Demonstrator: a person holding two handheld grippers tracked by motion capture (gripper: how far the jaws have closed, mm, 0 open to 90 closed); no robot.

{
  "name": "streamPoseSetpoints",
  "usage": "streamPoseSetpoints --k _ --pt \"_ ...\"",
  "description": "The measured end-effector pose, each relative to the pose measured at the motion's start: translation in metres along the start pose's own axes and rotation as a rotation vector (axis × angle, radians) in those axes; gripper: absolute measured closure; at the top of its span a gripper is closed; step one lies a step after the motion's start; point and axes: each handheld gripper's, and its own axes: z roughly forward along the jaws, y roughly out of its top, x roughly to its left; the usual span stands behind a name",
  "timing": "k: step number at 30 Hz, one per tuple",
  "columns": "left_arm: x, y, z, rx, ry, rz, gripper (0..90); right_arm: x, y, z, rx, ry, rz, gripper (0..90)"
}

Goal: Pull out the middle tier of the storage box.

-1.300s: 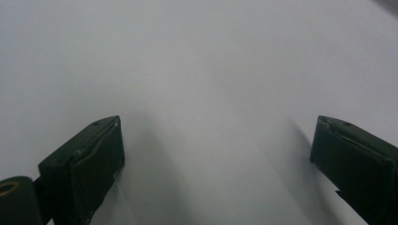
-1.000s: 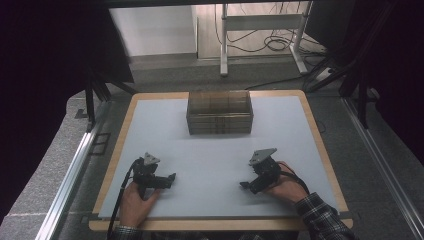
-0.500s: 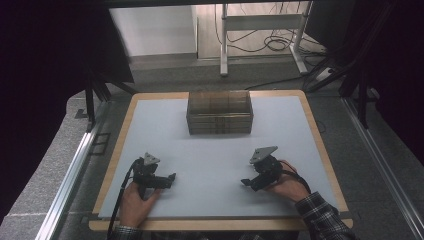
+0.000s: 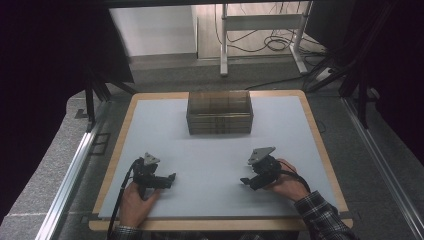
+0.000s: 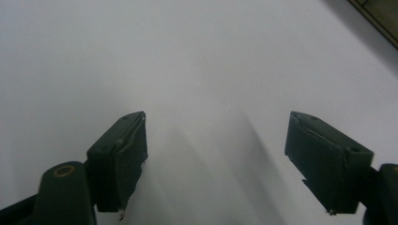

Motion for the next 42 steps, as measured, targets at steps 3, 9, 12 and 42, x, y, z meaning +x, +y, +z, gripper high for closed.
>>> streamPoseSetpoints --k 3,9,12,42 --pt "0.0 0.0 0.0 0.0 0.0 0.0 0.0 0.002 0.002 -0.002 -0.003 -0.024 -0.021 25.2" --pt "0.0 0.0 0.0 0.0 0.0 0.0 0.0 0.003 0.005 -0.002 -0.003 -0.05 -0.047 26.3" --pt "0.0 0.0 0.0 0.0 0.0 0.0 0.0 0.004 0.006 -0.001 0.006 -0.07 -0.052 26.4" --pt "0.0 0.0 0.0 0.001 0.0 0.0 0.0 0.006 0.017 -0.001 0.05 -0.223 -0.211 29.9"
